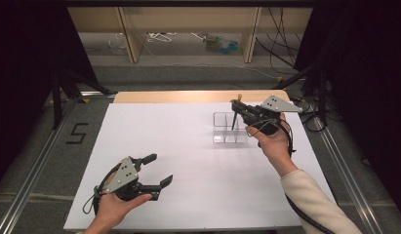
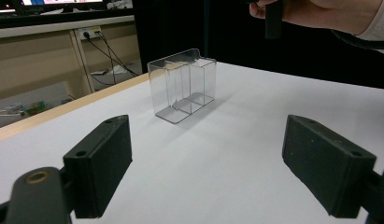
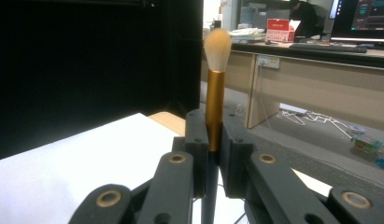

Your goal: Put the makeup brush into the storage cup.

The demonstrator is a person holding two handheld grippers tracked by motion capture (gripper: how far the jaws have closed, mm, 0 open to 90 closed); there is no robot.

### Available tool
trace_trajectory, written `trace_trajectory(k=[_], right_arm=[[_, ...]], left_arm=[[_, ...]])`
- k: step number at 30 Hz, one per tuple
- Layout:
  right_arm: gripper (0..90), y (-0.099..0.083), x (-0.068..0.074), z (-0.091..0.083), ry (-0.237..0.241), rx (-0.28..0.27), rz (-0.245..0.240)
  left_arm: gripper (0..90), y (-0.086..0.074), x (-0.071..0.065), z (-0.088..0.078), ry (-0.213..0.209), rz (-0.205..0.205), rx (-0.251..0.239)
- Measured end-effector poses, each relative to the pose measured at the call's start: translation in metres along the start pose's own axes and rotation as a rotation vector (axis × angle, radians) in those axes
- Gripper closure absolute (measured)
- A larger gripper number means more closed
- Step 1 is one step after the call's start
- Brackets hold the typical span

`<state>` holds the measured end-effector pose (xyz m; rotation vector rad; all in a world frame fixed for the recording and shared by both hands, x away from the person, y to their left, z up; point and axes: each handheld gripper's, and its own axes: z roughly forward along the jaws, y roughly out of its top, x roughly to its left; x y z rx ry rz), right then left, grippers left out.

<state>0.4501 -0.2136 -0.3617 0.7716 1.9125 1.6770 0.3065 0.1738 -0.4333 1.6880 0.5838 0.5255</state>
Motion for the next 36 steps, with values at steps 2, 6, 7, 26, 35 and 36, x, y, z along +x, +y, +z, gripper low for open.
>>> trace_trajectory(k=[2,6,7,26,35,36], right_arm=[[83.6,0.0005,-0.0003,0.0002,-0.001,-0.003,0.000],[83.6,0.0014,-0.0008,0.0016,-0.006,-0.011,-0.001],[83.6,0.0015,-0.0012,0.0021,-0.008,-0.017,-0.008],[83.6,0.0016,-0.0034,0.0050,-0.010,-0.014,-0.010],[83.6,0.0032,-0.0054,0.0049,-0.016,-0.016,-0.007],[83.6,0.0035,-0.0056,0.0049,-0.016,-0.016,-0.008]], left_arm=[[15.7,0.0000,0.0000,0.0001,0.000,-0.001,0.000],[15.7,-0.0001,0.0002,0.0000,0.001,0.000,0.001],[15.7,-0.0001,0.0002,0.0000,0.001,0.001,0.002],[15.7,0.0000,0.0002,-0.0001,0.000,-0.001,0.000],[15.7,0.0000,0.0001,-0.0001,-0.001,-0.001,0.001],[15.7,-0.0001,0.0001,0.0000,0.000,-0.002,0.001]])
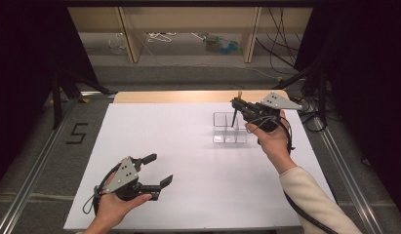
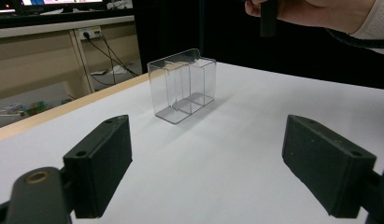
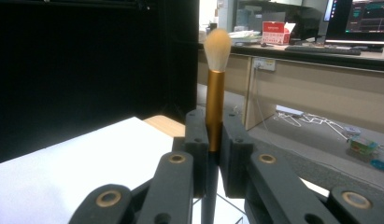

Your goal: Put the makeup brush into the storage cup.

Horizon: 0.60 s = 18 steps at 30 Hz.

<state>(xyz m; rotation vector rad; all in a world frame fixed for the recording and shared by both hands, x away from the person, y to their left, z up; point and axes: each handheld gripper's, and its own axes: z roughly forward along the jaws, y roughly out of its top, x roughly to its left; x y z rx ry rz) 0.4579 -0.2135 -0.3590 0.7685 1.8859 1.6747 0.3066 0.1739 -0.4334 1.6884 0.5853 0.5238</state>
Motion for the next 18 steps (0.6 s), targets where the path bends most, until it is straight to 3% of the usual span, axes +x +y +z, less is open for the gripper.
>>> trace_trajectory(k=[18], right_arm=[[83.6,0.0028,-0.0036,-0.0008,-0.008,0.006,0.008]], left_arm=[[15.7,0.0000,0.0002,0.0000,-0.001,0.002,0.000]])
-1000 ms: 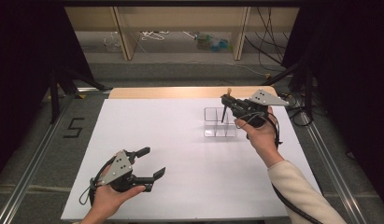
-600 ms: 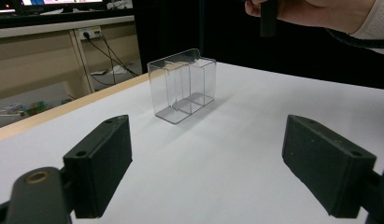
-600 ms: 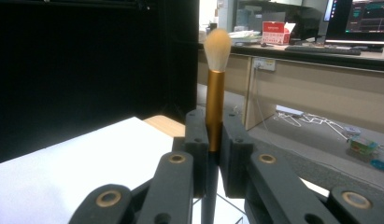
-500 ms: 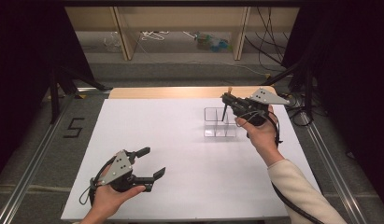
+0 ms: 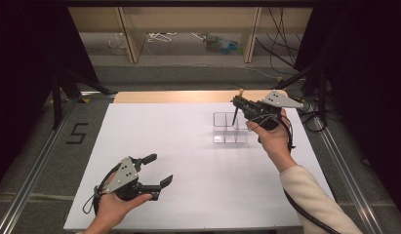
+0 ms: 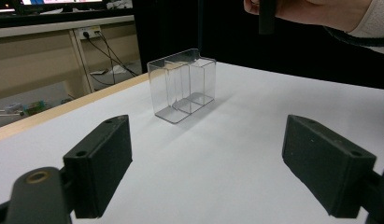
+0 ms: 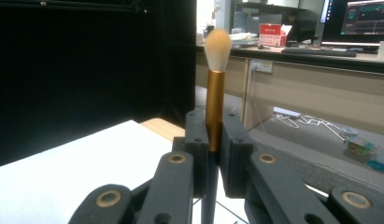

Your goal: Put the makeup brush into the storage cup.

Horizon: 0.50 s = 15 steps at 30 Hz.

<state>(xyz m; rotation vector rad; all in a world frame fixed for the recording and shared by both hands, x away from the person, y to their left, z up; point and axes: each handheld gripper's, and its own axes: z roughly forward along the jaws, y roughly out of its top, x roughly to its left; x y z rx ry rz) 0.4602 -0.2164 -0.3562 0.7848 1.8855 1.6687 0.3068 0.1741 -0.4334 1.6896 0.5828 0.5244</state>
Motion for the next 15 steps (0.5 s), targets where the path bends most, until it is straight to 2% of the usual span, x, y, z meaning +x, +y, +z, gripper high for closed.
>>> trace_trajectory(k=[1,4,9,11,15], right_arm=[[83.6,0.0001,-0.0012,0.0007,-0.004,-0.014,-0.013],[83.6,0.0003,-0.0007,0.0008,-0.006,-0.020,0.000],[83.6,0.0009,-0.0027,0.0018,-0.011,-0.027,-0.016],[83.6,0.0009,-0.0015,0.0014,-0.006,-0.013,0.006],[83.6,0.0018,-0.0024,0.0014,-0.008,-0.009,-0.005]], left_arm=[[15.7,0.0001,0.0003,-0.0001,0.000,0.004,0.000],[15.7,0.0000,-0.0001,0.0000,0.001,-0.001,0.001],[15.7,0.0000,0.0003,-0.0001,0.001,0.003,0.000],[15.7,0.0001,0.0004,-0.0002,0.001,0.005,0.000],[15.7,0.0001,0.0003,-0.0001,0.000,0.004,0.000]])
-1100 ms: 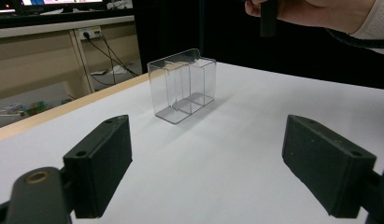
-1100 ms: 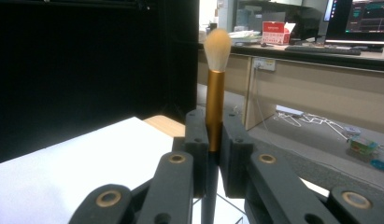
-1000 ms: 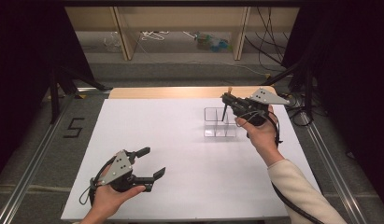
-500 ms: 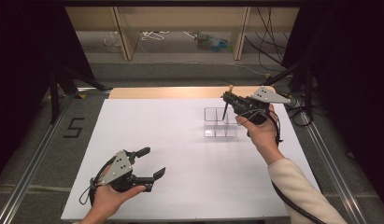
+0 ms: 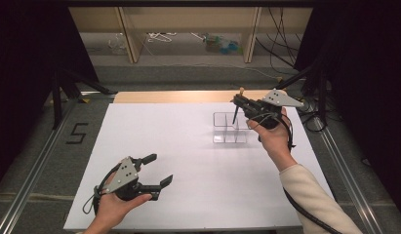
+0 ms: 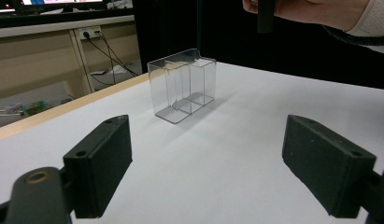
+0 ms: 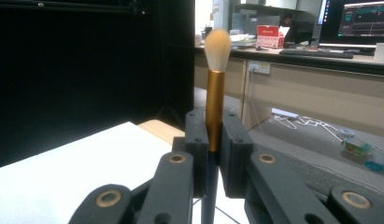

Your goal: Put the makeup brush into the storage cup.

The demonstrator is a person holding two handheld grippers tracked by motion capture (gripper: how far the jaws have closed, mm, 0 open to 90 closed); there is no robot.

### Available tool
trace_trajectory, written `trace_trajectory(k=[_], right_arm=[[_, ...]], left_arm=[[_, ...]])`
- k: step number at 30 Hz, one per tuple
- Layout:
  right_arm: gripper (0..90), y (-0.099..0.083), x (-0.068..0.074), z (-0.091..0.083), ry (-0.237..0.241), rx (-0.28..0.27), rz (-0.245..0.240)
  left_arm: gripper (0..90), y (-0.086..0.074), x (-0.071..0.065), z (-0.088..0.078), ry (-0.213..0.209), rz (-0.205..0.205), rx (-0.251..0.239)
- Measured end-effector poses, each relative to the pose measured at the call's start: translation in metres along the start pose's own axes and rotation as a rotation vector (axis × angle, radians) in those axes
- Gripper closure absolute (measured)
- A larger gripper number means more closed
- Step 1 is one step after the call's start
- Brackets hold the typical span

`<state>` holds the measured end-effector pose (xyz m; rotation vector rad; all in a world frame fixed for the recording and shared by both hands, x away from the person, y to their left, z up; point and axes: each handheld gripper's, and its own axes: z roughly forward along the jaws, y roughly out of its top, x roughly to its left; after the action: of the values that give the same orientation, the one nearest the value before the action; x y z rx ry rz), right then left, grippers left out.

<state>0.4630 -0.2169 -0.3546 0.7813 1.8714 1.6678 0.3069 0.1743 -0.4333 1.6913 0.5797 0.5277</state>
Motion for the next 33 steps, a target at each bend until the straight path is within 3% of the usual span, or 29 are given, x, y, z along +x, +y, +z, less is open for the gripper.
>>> trace_trajectory(k=[2,5,15,22,24,29,33], right_arm=[[83.6,0.0003,-0.0007,0.0004,-0.004,-0.008,-0.008],[83.6,0.0002,0.0003,0.0010,-0.003,-0.009,0.016],[83.6,0.0009,-0.0025,0.0023,-0.012,-0.008,-0.013],[83.6,0.0010,-0.0017,0.0035,-0.010,-0.005,0.007],[83.6,0.0012,-0.0034,0.0044,-0.015,-0.023,-0.015],[83.6,0.0015,-0.0034,0.0041,-0.014,-0.004,-0.004],[83.6,0.0008,-0.0047,0.0059,-0.024,-0.019,-0.011]], left_arm=[[15.7,0.0000,-0.0001,0.0000,0.001,-0.002,-0.001],[15.7,-0.0001,0.0000,0.0001,0.000,-0.002,-0.001],[15.7,-0.0001,0.0001,0.0000,0.000,-0.001,0.000],[15.7,0.0000,0.0006,0.0000,-0.003,0.007,0.000],[15.7,0.0001,0.0006,-0.0001,-0.003,0.008,0.000],[15.7,0.0000,0.0006,0.0000,-0.004,0.006,0.000],[15.7,-0.0001,0.0002,0.0001,-0.003,0.000,0.000]])
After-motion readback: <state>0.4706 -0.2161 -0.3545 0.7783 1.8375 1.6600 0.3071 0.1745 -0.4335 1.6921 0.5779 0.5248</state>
